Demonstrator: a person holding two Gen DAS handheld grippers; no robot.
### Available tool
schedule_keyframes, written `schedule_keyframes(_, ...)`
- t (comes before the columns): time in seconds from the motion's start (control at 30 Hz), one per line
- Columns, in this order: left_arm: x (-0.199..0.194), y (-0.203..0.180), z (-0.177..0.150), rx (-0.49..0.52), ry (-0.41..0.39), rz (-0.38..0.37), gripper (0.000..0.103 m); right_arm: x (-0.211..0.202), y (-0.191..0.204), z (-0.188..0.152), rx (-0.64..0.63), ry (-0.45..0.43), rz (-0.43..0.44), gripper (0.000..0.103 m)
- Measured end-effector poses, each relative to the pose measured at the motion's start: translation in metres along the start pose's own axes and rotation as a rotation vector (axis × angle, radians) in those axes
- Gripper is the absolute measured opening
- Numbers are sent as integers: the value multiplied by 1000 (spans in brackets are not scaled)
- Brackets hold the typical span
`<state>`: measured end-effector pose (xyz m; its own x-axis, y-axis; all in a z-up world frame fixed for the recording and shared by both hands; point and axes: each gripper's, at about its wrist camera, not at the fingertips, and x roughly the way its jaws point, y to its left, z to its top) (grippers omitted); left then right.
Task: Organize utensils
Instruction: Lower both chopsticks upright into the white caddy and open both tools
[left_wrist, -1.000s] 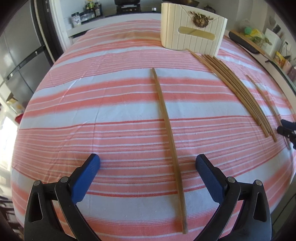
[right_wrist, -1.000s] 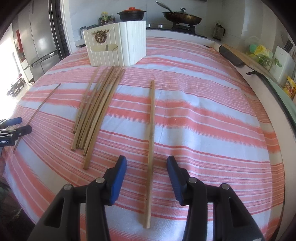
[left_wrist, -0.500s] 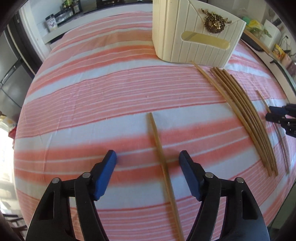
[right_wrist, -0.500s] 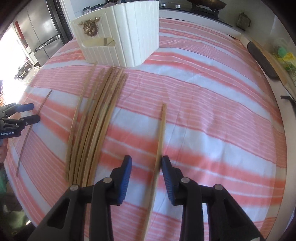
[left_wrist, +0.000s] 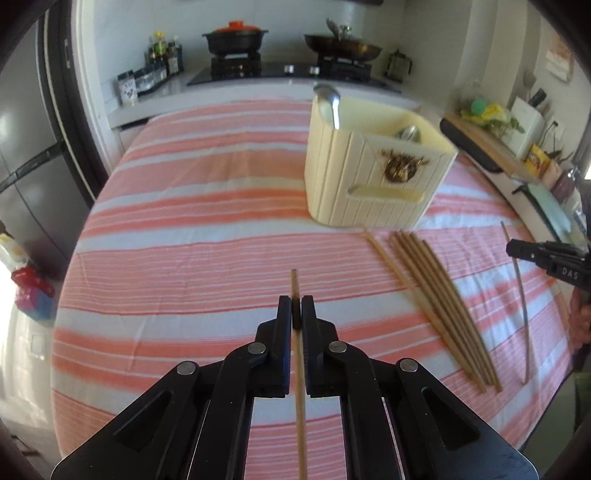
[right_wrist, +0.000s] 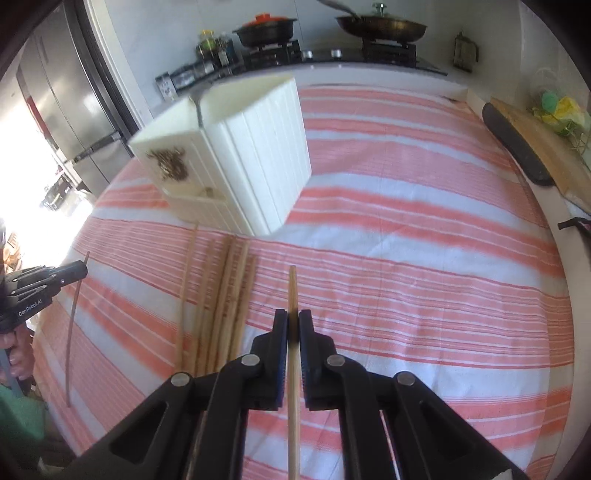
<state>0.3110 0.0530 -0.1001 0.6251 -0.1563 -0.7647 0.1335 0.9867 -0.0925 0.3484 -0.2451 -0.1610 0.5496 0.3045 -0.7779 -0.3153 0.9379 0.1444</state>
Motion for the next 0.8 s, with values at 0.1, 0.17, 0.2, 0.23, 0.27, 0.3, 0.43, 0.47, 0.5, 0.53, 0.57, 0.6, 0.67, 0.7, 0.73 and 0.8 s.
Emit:
schedule_keyframes(0.1, -45, -1, -1, -8, -89, -26, 4, -45, 11, -6, -25, -86, 23, 6)
schedule_keyframes(0.17, -71, -1, -2, -13, -143, -43, 4, -74, 22, -10, -43, -141, 37, 6)
schedule_keyframes(0.2, -84, -1, -4, -15, -170, -51, 4, -87, 26, -10, -53, -166, 42, 6)
schedule_keyframes(0.23, -95, 0, -5, -18, -195, -57, 4, -101, 31, -12, -64, -191, 43, 6)
schedule_keyframes(0.27, -105, -1, -3, -20, -217, -62, 4, -114, 37, -15, -75, -217, 43, 6)
schedule_keyframes(0.3, -114, -1, -3, -23, -238, -68, 4, -125, 44, -19, -86, -240, 44, 6)
schedule_keyframes(0.43, -136, -5, -3, -20, -287, -93, 4, -156, 58, -23, -112, -317, 48, 6)
schedule_keyframes(0.47, -136, -7, -2, -11, -283, -89, 4, -161, 61, -24, -116, -332, 45, 6)
schedule_keyframes(0.5, -133, -8, -1, -2, -279, -77, 4, -166, 63, -26, -118, -348, 41, 6)
schedule_keyframes(0.53, -127, -8, 0, 4, -266, -68, 4, -170, 64, -27, -118, -365, 38, 6)
schedule_keyframes(0.57, -120, -8, -2, 6, -243, -70, 8, -174, 66, -27, -118, -382, 34, 6)
schedule_keyframes(0.6, -109, -6, -1, 1, -209, -79, 22, -178, 67, -27, -117, -398, 34, 6)
schedule_keyframes(0.67, -79, 0, -4, -10, -116, -91, 50, -185, 68, -26, -113, -418, 47, 6)
schedule_keyframes(0.7, -60, 2, -3, -13, -73, -83, 51, -188, 69, -26, -114, -426, 50, 6)
schedule_keyframes(0.73, -40, 3, -3, -4, -22, -71, 50, -192, 71, -26, -115, -434, 50, 6)
schedule_keyframes(0.8, -2, 2, -6, 22, 64, -39, 50, -197, 73, -25, -124, -443, 52, 6)
